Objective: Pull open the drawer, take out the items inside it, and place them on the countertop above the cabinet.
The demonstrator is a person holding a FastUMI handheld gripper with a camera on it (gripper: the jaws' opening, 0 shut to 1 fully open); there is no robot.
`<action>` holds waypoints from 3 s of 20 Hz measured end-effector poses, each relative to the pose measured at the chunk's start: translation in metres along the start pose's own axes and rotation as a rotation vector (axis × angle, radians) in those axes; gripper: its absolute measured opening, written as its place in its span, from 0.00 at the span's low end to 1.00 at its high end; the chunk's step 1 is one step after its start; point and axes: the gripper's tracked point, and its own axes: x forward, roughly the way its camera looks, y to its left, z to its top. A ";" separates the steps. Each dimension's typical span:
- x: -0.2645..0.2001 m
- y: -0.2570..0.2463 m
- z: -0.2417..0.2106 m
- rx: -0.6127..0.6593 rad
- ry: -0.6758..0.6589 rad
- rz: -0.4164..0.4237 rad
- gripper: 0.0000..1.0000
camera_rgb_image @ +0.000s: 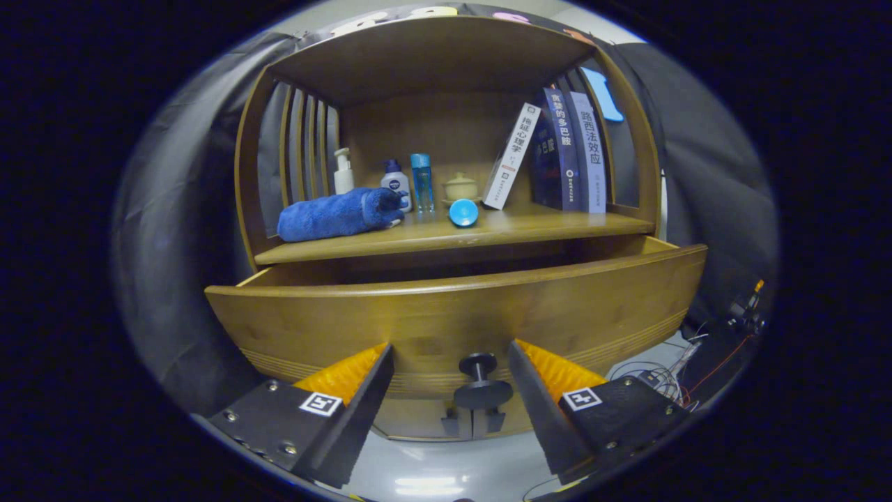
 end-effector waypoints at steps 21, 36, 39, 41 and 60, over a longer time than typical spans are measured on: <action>0.071 0.004 0.023 -0.009 0.036 -0.004 0.99; -0.038 0.013 0.086 -0.034 -0.129 0.042 0.99; -0.078 0.016 0.109 -0.034 -0.163 0.055 0.99; -0.106 0.019 0.127 -0.019 -0.196 0.065 0.98; -0.254 0.007 0.156 -0.009 -0.337 0.109 0.98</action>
